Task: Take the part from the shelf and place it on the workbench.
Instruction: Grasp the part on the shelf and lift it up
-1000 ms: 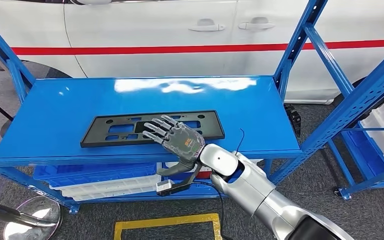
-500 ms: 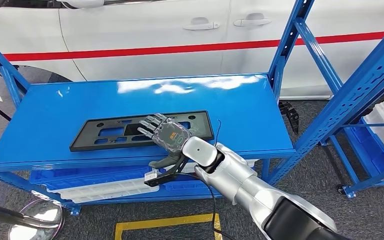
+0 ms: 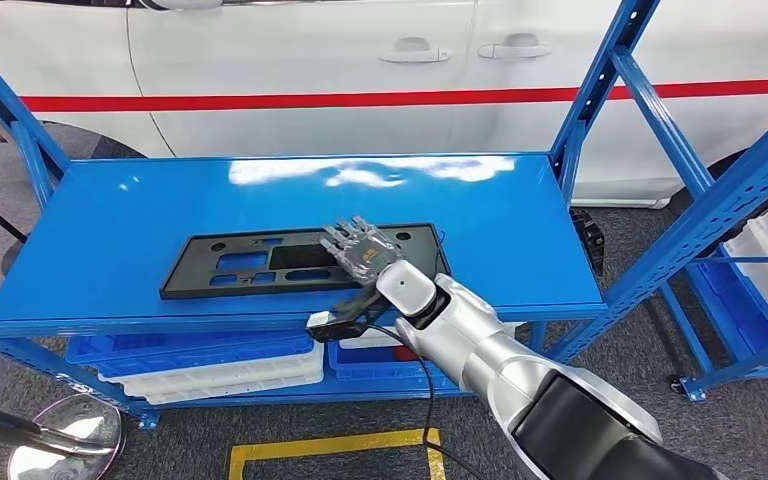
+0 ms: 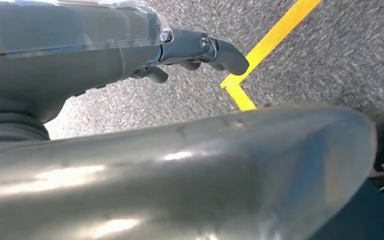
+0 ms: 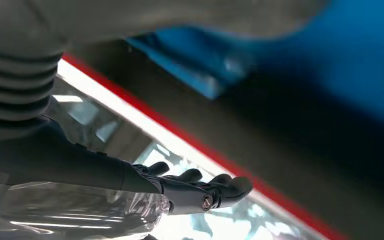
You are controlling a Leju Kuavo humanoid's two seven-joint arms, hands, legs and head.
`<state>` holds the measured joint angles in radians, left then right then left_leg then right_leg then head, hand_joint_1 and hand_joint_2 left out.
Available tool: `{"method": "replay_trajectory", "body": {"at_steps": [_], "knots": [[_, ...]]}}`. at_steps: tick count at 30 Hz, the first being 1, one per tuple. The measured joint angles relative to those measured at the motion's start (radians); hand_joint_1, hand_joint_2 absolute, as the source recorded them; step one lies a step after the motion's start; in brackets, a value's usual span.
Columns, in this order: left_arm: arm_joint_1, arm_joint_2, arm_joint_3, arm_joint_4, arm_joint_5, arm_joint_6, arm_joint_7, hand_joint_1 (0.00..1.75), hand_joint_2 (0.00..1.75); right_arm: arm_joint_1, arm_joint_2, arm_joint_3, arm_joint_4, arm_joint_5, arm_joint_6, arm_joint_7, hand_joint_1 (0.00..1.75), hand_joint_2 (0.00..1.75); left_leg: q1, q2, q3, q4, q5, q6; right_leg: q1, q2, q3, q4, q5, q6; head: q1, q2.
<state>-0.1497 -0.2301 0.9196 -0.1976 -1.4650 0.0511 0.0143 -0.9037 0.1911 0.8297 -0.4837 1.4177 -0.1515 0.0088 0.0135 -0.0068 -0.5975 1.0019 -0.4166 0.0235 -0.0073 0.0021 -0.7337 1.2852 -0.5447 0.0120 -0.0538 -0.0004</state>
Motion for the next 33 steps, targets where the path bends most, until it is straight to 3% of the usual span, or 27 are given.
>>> {"method": "replay_trajectory", "body": {"at_steps": [3, 5, 7, 9, 11, 13, 14, 15, 16, 18, 20, 24, 26, 28, 29, 30, 31, 33], "knots": [[-0.002, -0.001, 0.000, 0.000, 0.000, -0.001, 0.004, 0.00, 0.00, -0.014, 0.000, -0.018, 0.041, -0.002, 0.029, 0.025, 0.00, 1.75, -0.002, -0.001, -0.001, 0.008, -0.006, -0.008, 0.002, -0.001, 0.086, -0.197, 0.099, -0.010, 0.000, 0.000], [-0.004, -0.001, 0.000, 0.000, 0.000, -0.002, 0.004, 0.00, 0.00, -0.026, -0.001, -0.037, 0.061, -0.010, 0.045, 0.038, 0.00, 1.75, -0.006, 0.000, -0.003, 0.012, -0.009, -0.017, 0.005, 0.000, 0.113, -0.259, 0.115, -0.017, 0.000, 0.000], [-0.006, -0.001, 0.000, 0.000, 0.000, -0.002, 0.005, 0.00, 0.00, -0.040, -0.003, -0.057, 0.078, -0.017, 0.058, 0.048, 0.06, 1.75, -0.006, 0.000, -0.002, 0.010, -0.010, -0.028, 0.005, 0.002, 0.116, -0.264, 0.116, -0.026, 0.000, 0.000], [-0.008, -0.001, 0.000, 0.000, 0.000, -0.001, 0.005, 0.00, 0.00, -0.054, -0.006, -0.075, 0.092, -0.019, 0.070, 0.055, 0.87, 1.75, -0.005, 0.001, -0.009, 0.033, -0.028, -0.040, 0.002, 0.002, 0.121, -0.271, 0.120, -0.037, 0.000, 0.000], [-0.009, -0.001, 0.000, 0.000, 0.000, -0.001, 0.005, 0.00, 0.00, -0.059, -0.010, -0.088, 0.104, -0.020, 0.075, 0.056, 1.67, 1.75, -0.002, 0.002, -0.052, 0.132, -0.083, -0.050, 0.000, 0.000, 0.124, -0.275, 0.121, -0.046, 0.000, 0.000], [-0.008, 0.000, 0.000, 0.000, 0.000, -0.001, 0.005, 0.00, 0.00, -0.059, -0.012, -0.100, 0.114, -0.022, 0.076, 0.054, 1.70, 1.75, 0.000, 0.002, -0.113, 0.264, -0.137, -0.057, 0.002, 0.000, 0.124, -0.275, 0.120, -0.049, 0.000, 0.000], [-0.008, 0.000, 0.000, 0.000, 0.000, -0.001, 0.005, 0.00, 0.00, -0.058, -0.014, -0.105, 0.119, -0.022, 0.076, 0.053, 1.68, 1.75, 0.000, 0.002, -0.129, 0.297, -0.141, -0.058, 0.002, 0.001, 0.125, -0.274, 0.120, -0.049, 0.000, 0.000], [-0.008, 0.000, 0.000, 0.000, 0.000, -0.001, 0.005, 0.00, 0.00, -0.058, -0.014, -0.110, 0.123, -0.023, 0.075, 0.052, 1.66, 1.75, 0.000, 0.002, -0.126, 0.289, -0.126, -0.057, 0.003, 0.001, 0.125, -0.274, 0.120, -0.049, 0.000, 0.000], [-0.008, 0.001, 0.000, 0.000, 0.000, -0.001, 0.004, 0.00, 0.00, -0.058, -0.015, -0.115, 0.126, -0.023, 0.074, 0.051, 1.63, 1.75, 0.000, 0.002, -0.104, 0.242, -0.095, -0.054, 0.003, 0.002, 0.126, -0.273, 0.119, -0.049, 0.000, 0.000], [-0.010, 0.001, 0.000, 0.000, 0.000, 0.000, 0.003, 0.00, 0.00, -0.059, -0.016, -0.125, 0.129, -0.023, 0.070, 0.050, 1.61, 1.75, -0.004, 0.002, -0.031, 0.096, -0.033, -0.041, 0.006, 0.004, 0.127, -0.271, 0.118, -0.046, 0.000, 0.000], [-0.012, 0.002, 0.000, 0.000, 0.000, 0.000, 0.002, 0.00, 0.00, -0.060, -0.017, -0.133, 0.131, -0.023, 0.066, 0.048, 1.60, 1.75, -0.010, 0.002, 0.009, 0.012, -0.013, -0.029, 0.008, 0.004, 0.124, -0.270, 0.118, -0.038, 0.000, 0.000], [-0.013, 0.003, 0.000, 0.000, 0.000, 0.001, 0.000, 0.00, 0.00, -0.066, -0.020, -0.150, 0.132, -0.024, 0.056, 0.043, 1.58, 1.75, -0.008, 0.004, 0.019, -0.010, -0.005, -0.009, 0.006, 0.004, 0.120, -0.257, 0.108, -0.016, 0.000, 0.000], [-0.015, 0.003, 0.000, 0.000, 0.000, 0.001, -0.002, 0.00, 0.00, -0.069, -0.023, -0.155, 0.133, -0.024, 0.053, 0.040, 1.57, 1.75, -0.004, 0.008, 0.024, -0.021, 0.001, 0.000, 0.004, 0.004, 0.081, -0.170, 0.056, -0.008, 0.000, 0.000], [-0.015, 0.003, 0.000, 0.000, 0.000, 0.001, -0.003, 0.00, 0.00, -0.069, -0.026, -0.158, 0.134, -0.025, 0.050, 0.037, 1.58, 1.75, -0.003, 0.009, 0.023, -0.021, 0.002, 0.002, -0.001, 0.003, 0.017, -0.038, -0.003, -0.001, 0.000, 0.000], [-0.014, 0.003, 0.000, 0.000, 0.000, 0.000, -0.002, 0.00, 0.00, -0.068, -0.027, -0.159, 0.135, -0.025, 0.048, 0.035, 1.59, 1.75, -0.003, 0.009, 0.023, -0.020, 0.002, 0.002, -0.004, 0.003, -0.002, 0.002, -0.011, 0.002, 0.000, 0.000], [-0.013, 0.003, 0.000, 0.000, -0.001, 0.000, 0.000, 0.00, 0.00, -0.069, -0.027, -0.161, 0.135, -0.025, 0.045, 0.033, 1.60, 1.75, -0.003, 0.008, 0.023, -0.018, 0.001, 0.001, -0.007, 0.002, -0.003, 0.003, 0.000, 0.004, 0.000, 0.000], [-0.013, 0.003, 0.000, 0.000, -0.002, 0.000, 0.002, 0.00, 0.00, -0.070, -0.027, -0.163, 0.135, -0.026, 0.041, 0.031, 1.62, 1.75, -0.002, 0.007, 0.024, -0.016, -0.001, -0.001, -0.010, 0.001, 0.017, -0.036, 0.028, 0.005, 0.000, 0.000], [-0.013, 0.003, -0.001, 0.000, -0.003, 0.000, 0.006, 0.00, 0.00, -0.072, -0.027, -0.172, 0.135, -0.039, 0.032, 0.019, 1.67, 1.75, -0.002, 0.004, 0.023, -0.007, -0.007, -0.010, -0.014, -0.001, 0.089, -0.174, 0.089, 0.005, 0.000, 0.000]]}}
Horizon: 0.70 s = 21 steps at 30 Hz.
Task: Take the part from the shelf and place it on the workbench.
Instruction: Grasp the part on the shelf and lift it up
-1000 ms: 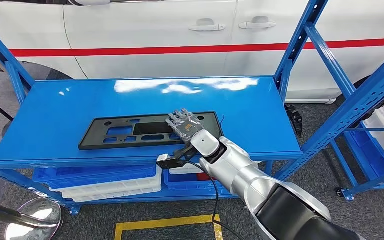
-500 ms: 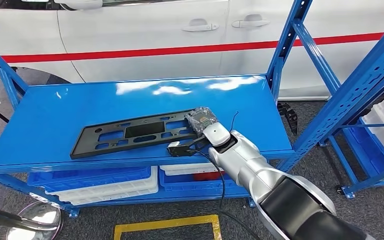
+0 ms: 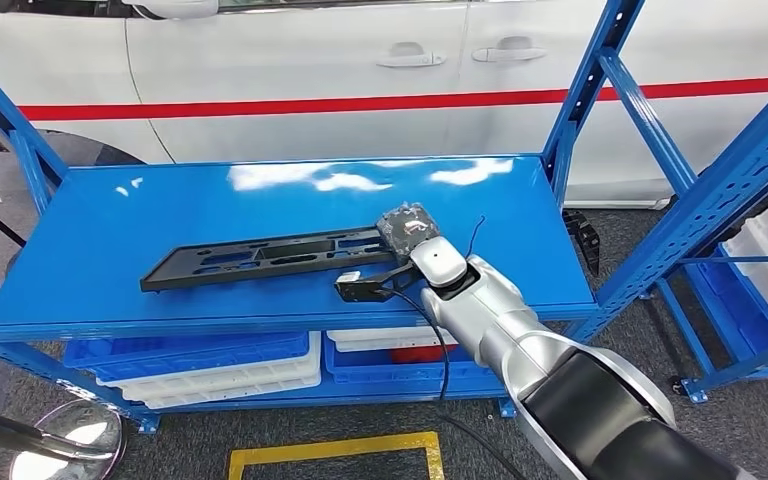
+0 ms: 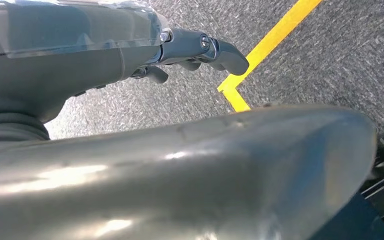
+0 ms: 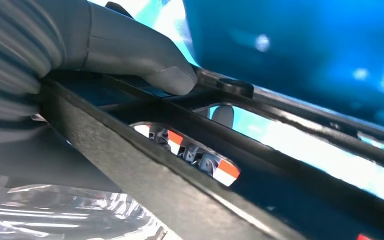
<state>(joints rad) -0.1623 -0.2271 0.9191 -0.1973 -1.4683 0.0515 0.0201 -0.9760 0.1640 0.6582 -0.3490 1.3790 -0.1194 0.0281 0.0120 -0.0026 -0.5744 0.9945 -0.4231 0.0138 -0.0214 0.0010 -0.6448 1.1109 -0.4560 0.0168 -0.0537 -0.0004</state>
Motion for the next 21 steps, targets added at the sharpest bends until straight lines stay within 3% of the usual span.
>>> {"method": "replay_trajectory", "body": {"at_steps": [2, 6, 8, 10, 11, 12, 13, 15, 17, 19, 21], "knots": [[0.000, 0.000, 0.000, 0.000, -0.001, 0.000, 0.003, 0.00, 0.00, -0.001, 0.001, -0.013, -0.001, -0.031, -0.008, -0.029, 1.68, 1.75, -0.003, -0.003, -0.003, 0.008, -0.005, -0.011, 0.002, 0.001, 0.039, -0.081, 0.021, -0.008, 0.000, 0.000], [0.000, 0.001, 0.000, 0.000, 0.002, 0.001, 0.005, 0.00, 0.00, -0.003, 0.011, -0.067, -0.012, -0.144, -0.008, -0.128, 1.74, 1.75, 0.003, -0.003, -0.006, 0.021, -0.017, -0.035, 0.007, 0.002, 0.044, -0.093, 0.023, -0.035, 0.000, 0.000], [0.002, 0.001, 0.000, 0.000, 0.003, 0.002, 0.002, 0.00, 0.00, -0.002, 0.020, -0.114, -0.023, -0.244, 0.014, -0.208, 1.75, 1.75, 0.006, -0.002, -0.039, 0.098, -0.065, -0.044, 0.006, 0.001, 0.045, -0.097, 0.027, -0.047, 0.000, 0.000], [0.004, 0.001, 0.000, 0.000, 0.004, 0.003, 0.000, 0.00, 0.00, 0.007, 0.032, -0.177, -0.040, -0.379, 0.068, -0.321, 1.75, 1.75, 0.007, -0.002, -0.103, 0.236, -0.129, -0.050, 0.009, 0.002, 0.044, -0.097, 0.026, -0.053, 0.000, 0.000], [0.006, 0.002, 0.000, 0.000, 0.006, 0.003, -0.002, 0.00, 0.00, 0.016, 0.037, -0.209, -0.053, -0.452, 0.107, -0.380, 1.75, 1.75, 0.007, -0.002, -0.127, 0.287, -0.144, -0.051, 0.011, 0.003, 0.044, -0.096, 0.026, -0.054, 0.000, 0.000], [0.008, 0.002, 0.000, 0.000, 0.009, 0.004, -0.004, 0.00, 0.00, 0.028, 0.042, -0.239, -0.069, -0.520, 0.148, -0.432, 1.75, 1.75, 0.007, -0.002, -0.136, 0.303, -0.140, -0.050, 0.013, 0.004, 0.044, -0.096, 0.026, -0.054, 0.000, 0.000], [0.009, 0.002, 0.001, 0.000, 0.012, 0.005, -0.008, 0.00, 0.00, 0.042, 0.046, -0.267, -0.089, -0.578, 0.183, -0.474, 1.75, 1.75, 0.006, -0.002, -0.124, 0.274, -0.116, -0.047, 0.015, 0.004, 0.044, -0.095, 0.025, -0.054, 0.000, 0.000], [0.012, 0.004, 0.002, 0.000, 0.018, 0.006, -0.015, 0.00, 0.00, 0.064, 0.055, -0.313, -0.134, -0.662, 0.229, -0.523, 1.75, 1.75, 0.004, -0.002, -0.062, 0.136, -0.048, -0.036, 0.017, 0.004, 0.044, -0.094, 0.024, -0.052, 0.000, 0.000], [0.013, 0.006, 0.002, 0.000, 0.022, 0.007, -0.023, 0.00, 0.00, 0.076, 0.060, -0.343, -0.174, -0.712, 0.253, -0.541, 1.75, 1.75, -0.002, -0.001, -0.016, 0.032, -0.012, -0.024, 0.020, 0.002, 0.041, -0.093, 0.024, -0.045, 0.000, 0.000], [0.016, 0.007, 0.003, 0.000, 0.023, 0.007, -0.031, 0.00, 0.00, 0.096, 0.060, -0.357, -0.211, -0.761, 0.275, -0.560, 1.75, 1.75, -0.008, -0.002, -0.011, 0.014, -0.009, -0.017, 0.020, 0.001, 0.038, -0.094, 0.026, -0.034, 0.000, 0.000], [0.020, 0.008, 0.003, 0.000, 0.025, 0.009, -0.040, 0.00, 0.00, 0.126, 0.059, -0.359, -0.258, -0.822, 0.289, -0.581, 1.75, 1.75, -0.003, -0.002, -0.009, 0.004, -0.002, -0.006, 0.019, 0.001, 0.035, -0.089, 0.019, -0.023, 0.000, 0.000]]}}
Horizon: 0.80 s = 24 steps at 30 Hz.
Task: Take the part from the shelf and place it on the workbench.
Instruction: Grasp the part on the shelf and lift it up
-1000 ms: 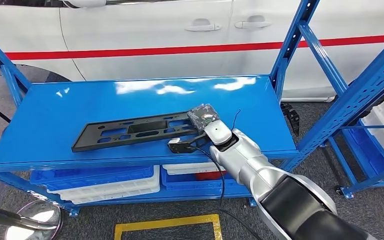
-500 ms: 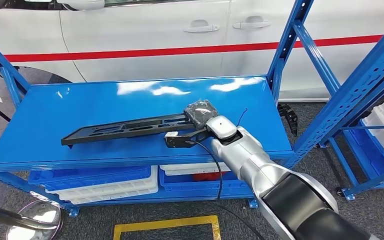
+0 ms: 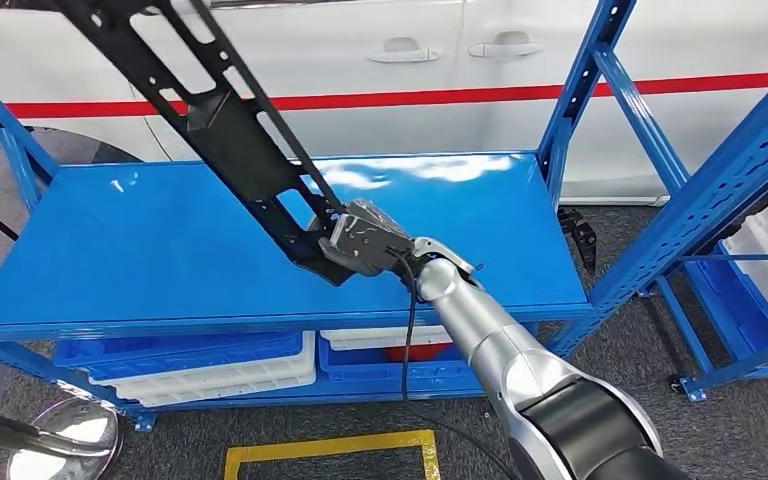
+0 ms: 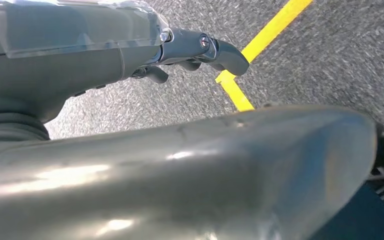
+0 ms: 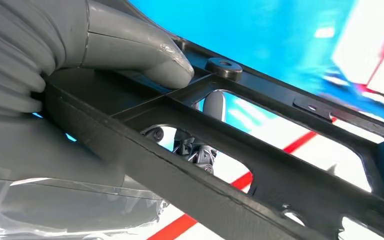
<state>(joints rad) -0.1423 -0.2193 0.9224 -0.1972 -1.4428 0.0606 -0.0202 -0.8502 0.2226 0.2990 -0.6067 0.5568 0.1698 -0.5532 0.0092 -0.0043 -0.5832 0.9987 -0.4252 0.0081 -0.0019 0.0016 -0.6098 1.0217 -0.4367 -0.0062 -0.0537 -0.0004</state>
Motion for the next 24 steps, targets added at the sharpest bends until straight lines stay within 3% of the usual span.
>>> {"method": "replay_trajectory", "body": {"at_steps": [1, 5, 6, 7, 9, 11, 16, 17, 20, 21, 22, 24], "knots": [[0.001, 0.000, 0.000, 0.000, 0.001, 0.001, -0.004, 0.00, 0.00, 0.014, -0.002, 0.001, -0.025, -0.028, 0.002, -0.008, 1.75, 1.75, 0.003, 0.001, 0.002, -0.006, 0.004, 0.006, 0.000, 0.000, -0.009, 0.021, -0.015, 0.005, 0.000, 0.000], [0.005, 0.001, 0.002, 0.000, 0.011, 0.010, -0.023, 0.00, 1.75, 0.078, -0.018, 0.021, -0.104, -0.106, 0.001, -0.023, 1.75, 1.75, 0.004, 0.003, 0.004, -0.012, 0.006, 0.016, -0.006, 0.001, -0.120, 0.250, -0.121, 0.018, 0.000, 0.000], [0.008, 0.001, 0.002, 0.000, 0.013, 0.014, -0.029, 0.00, 1.75, 0.107, -0.025, 0.033, -0.129, -0.128, -0.001, -0.027, 1.75, 1.75, 0.004, 0.002, 0.005, -0.011, 0.005, 0.016, -0.008, 0.000, -0.133, 0.275, -0.121, 0.020, 0.000, 0.000], [0.012, 0.002, 0.003, 0.000, 0.013, 0.018, -0.033, 0.00, 1.75, 0.139, -0.031, 0.048, -0.159, -0.150, -0.006, -0.031, 1.75, 1.75, 0.004, 0.001, 0.007, -0.010, 0.003, 0.015, -0.010, 0.000, -0.127, 0.259, -0.101, 0.021, 0.000, 0.000], [0.019, 0.002, 0.003, 0.000, 0.013, 0.025, -0.039, 0.00, 1.75, 0.196, -0.041, 0.078, -0.220, -0.180, -0.016, -0.034, 1.75, 1.75, 0.004, -0.001, 0.009, -0.004, -0.005, 0.009, -0.013, -0.001, -0.068, 0.131, -0.033, 0.020, 0.000, 0.000], [0.022, 0.002, 0.003, 0.000, 0.013, 0.029, -0.041, 0.00, 1.75, 0.235, -0.048, 0.102, -0.267, -0.194, -0.024, -0.034, 1.75, 1.75, 0.000, -0.001, 0.006, 0.007, -0.013, -0.001, -0.011, -0.001, -0.019, 0.025, 0.004, 0.013, 0.000, 0.000], [0.023, 0.002, 0.004, 0.000, 0.016, 0.030, -0.047, 0.00, 1.75, 0.278, -0.060, 0.130, -0.332, -0.214, -0.030, -0.033, 1.75, 1.75, 0.002, 0.000, -0.003, 0.029, -0.036, -0.029, -0.008, 0.001, -0.008, -0.001, 0.006, -0.018, 0.000, 0.000], [0.023, 0.002, 0.005, 0.000, 0.017, 0.030, -0.051, 0.00, 1.75, 0.288, -0.061, 0.133, -0.348, -0.227, -0.031, -0.035, 1.75, 1.75, 0.003, 0.001, -0.019, 0.066, -0.059, -0.034, -0.011, 0.000, -0.005, -0.004, 0.006, -0.023, 0.000, 0.000], [0.027, 0.002, 0.007, 0.000, 0.019, 0.037, -0.070, 0.00, 1.75, 0.373, -0.070, 0.143, -0.426, -0.271, -0.053, -0.050, 1.75, 1.75, 0.005, 0.001, -0.108, 0.260, -0.148, -0.044, -0.009, -0.005, -0.002, -0.004, 0.003, -0.031, 0.000, 0.000], [0.027, 0.002, 0.007, 0.000, 0.019, 0.039, -0.077, 0.00, 1.75, 0.417, -0.076, 0.148, -0.460, -0.276, -0.068, -0.055, 1.75, 1.75, 0.005, 0.001, -0.126, 0.298, -0.155, -0.044, -0.007, -0.006, -0.002, -0.003, 0.002, -0.032, 0.000, 0.000], [0.027, 0.002, 0.008, 0.000, 0.018, 0.040, -0.081, 0.00, 1.75, 0.462, -0.082, 0.155, -0.497, -0.274, -0.084, -0.057, 1.75, 1.75, 0.005, 0.002, -0.125, 0.295, -0.143, -0.043, -0.007, -0.007, 0.000, -0.003, 0.001, -0.032, 0.000, 0.000], [0.025, 0.002, 0.007, 0.000, 0.011, 0.042, -0.086, 0.00, 1.75, 0.545, -0.094, 0.172, -0.571, -0.262, -0.114, -0.058, 1.75, 1.75, 0.004, 0.002, -0.065, 0.177, -0.075, -0.034, -0.005, -0.003, 0.004, -0.002, -0.003, -0.030, 0.000, 0.000]]}}
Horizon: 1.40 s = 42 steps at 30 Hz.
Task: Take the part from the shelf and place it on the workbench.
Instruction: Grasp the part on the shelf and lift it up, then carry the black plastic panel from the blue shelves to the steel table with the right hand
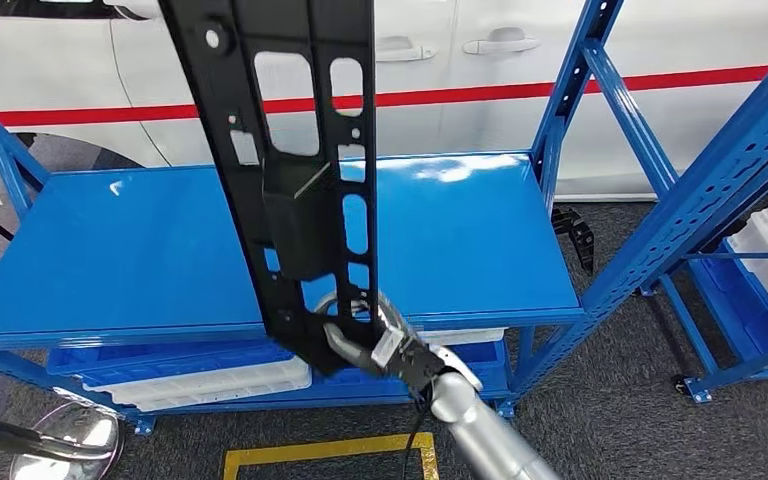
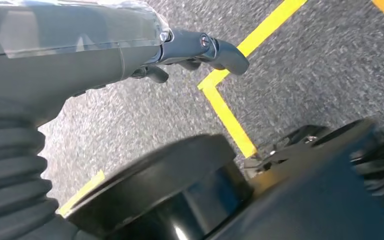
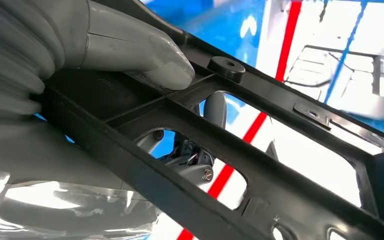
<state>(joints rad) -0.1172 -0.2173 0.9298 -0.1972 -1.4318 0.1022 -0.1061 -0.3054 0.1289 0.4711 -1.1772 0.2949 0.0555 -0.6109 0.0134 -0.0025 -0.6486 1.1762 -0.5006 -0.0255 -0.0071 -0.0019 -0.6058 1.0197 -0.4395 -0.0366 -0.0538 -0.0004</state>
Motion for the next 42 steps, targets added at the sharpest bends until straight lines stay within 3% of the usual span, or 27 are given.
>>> {"method": "replay_trajectory", "body": {"at_steps": [2, 3, 7, 9, 11, 12, 13, 14, 16, 18, 22, 24, 26, 27, 28, 29, 32, 33, 36, 38, 39, 41, 42], "knots": [[-0.002, 0.001, -0.003, 0.000, -0.013, 0.006, -0.001, 0.00, 1.75, 0.064, -0.011, 0.017, -0.067, 0.012, -0.022, 0.002, 1.75, 1.75, -0.005, 0.000, 0.064, -0.127, 0.043, 0.015, 0.003, 0.005, 0.001, 0.001, -0.002, 0.006, 0.000, 0.000], [-0.003, 0.001, -0.006, 0.000, -0.022, 0.014, -0.003, 0.00, 1.75, 0.090, -0.016, 0.024, -0.096, 0.015, -0.030, 0.003, 1.75, 1.75, -0.008, -0.001, 0.078, -0.158, 0.048, 0.020, 0.003, 0.006, 0.000, 0.002, -0.002, 0.011, 0.000, 0.000], [-0.011, 0.001, -0.026, 0.000, -0.047, 0.059, -0.014, 0.00, 1.75, 0.166, -0.036, 0.037, -0.192, 0.025, -0.055, 0.013, 1.75, 1.75, -0.007, -0.003, 0.087, -0.180, 0.053, 0.038, 0.001, 0.005, -0.002, 0.012, -0.011, 0.034, 0.000, 0.000], [-0.012, 0.001, -0.031, 0.000, -0.027, 0.071, -0.025, 0.00, 1.75, 0.192, -0.043, 0.039, -0.232, 0.031, -0.062, 0.017, 1.75, 1.75, -0.002, 0.000, 0.092, -0.190, 0.060, 0.048, 0.000, 0.005, -0.035, 0.090, -0.062, 0.043, 0.000, 0.000], [-0.012, 0.001, -0.029, 0.000, -0.002, 0.076, -0.033, 0.00, 1.75, 0.219, -0.049, 0.039, -0.264, 0.036, -0.062, 0.023, 1.75, 1.75, -0.003, 0.002, 0.090, -0.189, 0.060, 0.051, -0.001, 0.005, -0.096, 0.221, -0.126, 0.049, 0.000, 0.000], [-0.012, 0.000, -0.028, 0.000, 0.007, 0.078, -0.032, 0.00, 1.75, 0.232, -0.052, 0.039, -0.277, 0.038, -0.060, 0.028, 1.75, 1.75, -0.003, 0.001, 0.089, -0.188, 0.060, 0.051, -0.002, 0.005, -0.118, 0.268, -0.140, 0.051, 0.000, 0.000], [-0.012, 0.000, -0.026, 0.000, 0.012, 0.080, -0.027, 0.00, 1.75, 0.245, -0.054, 0.039, -0.288, 0.039, -0.057, 0.031, 1.75, 1.75, -0.003, 0.001, 0.089, -0.187, 0.059, 0.051, -0.003, 0.004, -0.121, 0.278, -0.134, 0.053, 0.000, 0.000], [-0.013, 0.000, -0.025, 0.000, 0.016, 0.082, -0.017, 0.00, 1.75, 0.255, -0.056, 0.039, -0.298, 0.039, -0.053, 0.033, 1.75, 1.75, -0.003, 0.000, 0.089, -0.185, 0.059, 0.049, -0.006, 0.004, -0.103, 0.246, -0.109, 0.054, 0.000, 0.000], [-0.016, -0.003, -0.023, 0.000, 0.018, 0.089, 0.005, 0.00, 1.75, 0.267, -0.057, 0.039, -0.316, 0.034, -0.043, 0.034, 1.75, 1.75, -0.004, -0.002, 0.089, -0.178, 0.054, 0.043, -0.009, 0.003, -0.030, 0.108, -0.048, 0.051, 0.000, 0.000], [-0.020, -0.004, -0.021, 0.000, 0.017, 0.094, 0.022, 0.00, 1.75, 0.272, -0.057, 0.039, -0.329, 0.028, -0.036, 0.034, 1.75, 1.75, -0.007, -0.003, 0.087, -0.170, 0.049, 0.033, -0.008, 0.004, 0.015, 0.018, -0.022, 0.042, 0.000, 0.000], [-0.022, -0.005, -0.014, 0.000, 0.015, 0.096, 0.035, 0.00, 1.75, 0.279, -0.057, 0.038, -0.345, 0.019, -0.029, 0.034, 1.75, 1.75, -0.005, -0.003, 0.083, -0.160, 0.041, 0.010, -0.005, 0.005, 0.017, 0.004, -0.012, 0.016, 0.000, 0.000], [-0.025, -0.004, -0.012, 0.000, 0.011, 0.094, 0.041, 0.00, 1.75, 0.281, -0.056, 0.038, -0.352, 0.014, -0.028, 0.033, 1.75, 1.75, -0.003, -0.002, 0.058, -0.094, -0.012, 0.001, -0.008, 0.001, 0.013, -0.001, -0.004, 0.004, 0.000, 0.000], [-0.030, -0.004, -0.012, 0.000, 0.008, 0.091, 0.043, 0.00, 1.75, 0.284, -0.056, 0.037, -0.357, 0.011, -0.027, 0.033, 1.75, 1.75, -0.001, -0.002, 0.013, 0.038, -0.088, -0.007, -0.005, -0.003, 0.004, 0.000, 0.001, -0.001, 0.000, 0.000], [-0.032, -0.004, -0.011, 0.000, 0.008, 0.090, 0.044, 0.00, 1.75, 0.285, -0.056, 0.037, -0.359, 0.011, -0.027, 0.033, 1.75, 1.75, -0.001, -0.001, -0.002, 0.092, -0.112, -0.009, -0.004, -0.005, 0.000, 0.001, 0.004, -0.002, 0.000, 0.000], [-0.034, -0.004, -0.011, 0.000, 0.007, 0.089, 0.044, 0.00, 1.75, 0.287, -0.056, 0.036, -0.359, 0.011, -0.027, 0.033, 1.75, 1.75, -0.001, -0.001, -0.002, 0.113, -0.117, -0.009, -0.003, -0.006, -0.005, 0.003, 0.006, -0.002, 0.000, 0.000], [-0.034, -0.004, -0.011, 0.000, 0.007, 0.089, 0.045, 0.00, 1.75, 0.288, -0.056, 0.036, -0.360, 0.011, -0.027, 0.033, 1.75, 1.75, -0.001, -0.001, 0.018, 0.092, -0.103, -0.007, -0.002, -0.006, -0.008, 0.004, 0.009, -0.001, 0.000, 0.000], [-0.029, -0.004, -0.011, 0.000, 0.004, 0.088, 0.051, 0.00, 1.75, 0.289, -0.056, 0.036, -0.364, 0.011, -0.027, 0.033, 1.75, 1.75, -0.005, -0.001, 0.137, -0.114, -0.027, 0.010, 0.001, -0.002, -0.015, 0.006, 0.020, 0.007, 0.000, 0.000], [-0.028, -0.003, -0.011, 0.000, 0.003, 0.088, 0.054, 0.00, 1.75, 0.289, -0.056, 0.036, -0.367, 0.011, -0.027, 0.033, 1.75, 1.75, -0.008, -0.002, 0.159, -0.160, -0.016, 0.016, 0.002, -0.002, -0.018, 0.006, 0.025, 0.012, 0.000, 0.000], [-0.024, -0.003, -0.011, 0.000, -0.001, 0.085, 0.060, 0.00, 1.75, 0.291, -0.055, 0.035, -0.378, 0.011, -0.028, 0.033, 1.75, 1.75, -0.013, -0.004, 0.157, -0.183, -0.001, 0.032, 0.001, -0.003, -0.025, 0.002, 0.042, 0.032, 0.000, 0.000], [-0.024, -0.003, -0.011, 0.000, -0.002, 0.080, 0.061, 0.00, 1.75, 0.293, -0.055, 0.035, -0.386, 0.012, -0.028, 0.033, 1.75, 1.75, -0.008, 0.000, 0.147, -0.191, 0.021, 0.046, 0.000, -0.001, -0.036, 0.020, 0.018, 0.043, 0.000, 0.000], [-0.025, -0.003, -0.011, 0.000, -0.002, 0.078, 0.061, 0.00, 1.75, 0.294, -0.055, 0.034, -0.390, 0.012, -0.029, 0.032, 1.75, 1.75, -0.006, 0.002, 0.138, -0.196, 0.033, 0.052, -0.001, 0.000, -0.050, 0.053, -0.019, 0.047, 0.000, 0.000], [-0.026, -0.003, -0.011, 0.000, -0.002, 0.076, 0.061, 0.00, 1.75, 0.299, -0.056, 0.032, -0.398, 0.012, -0.031, 0.032, 1.75, 1.75, -0.007, 0.006, 0.114, -0.195, 0.052, 0.059, -0.004, 0.001, -0.087, 0.170, -0.115, 0.052, 0.000, 0.000], [-0.026, -0.003, -0.011, 0.000, -0.002, 0.075, 0.060, 0.00, 1.75, 0.304, -0.056, 0.030, -0.402, 0.012, -0.033, 0.033, 1.75, 1.75, -0.008, 0.006, 0.100, -0.193, 0.061, 0.059, -0.005, 0.001, -0.099, 0.230, -0.146, 0.055, 0.000, 0.000]]}}
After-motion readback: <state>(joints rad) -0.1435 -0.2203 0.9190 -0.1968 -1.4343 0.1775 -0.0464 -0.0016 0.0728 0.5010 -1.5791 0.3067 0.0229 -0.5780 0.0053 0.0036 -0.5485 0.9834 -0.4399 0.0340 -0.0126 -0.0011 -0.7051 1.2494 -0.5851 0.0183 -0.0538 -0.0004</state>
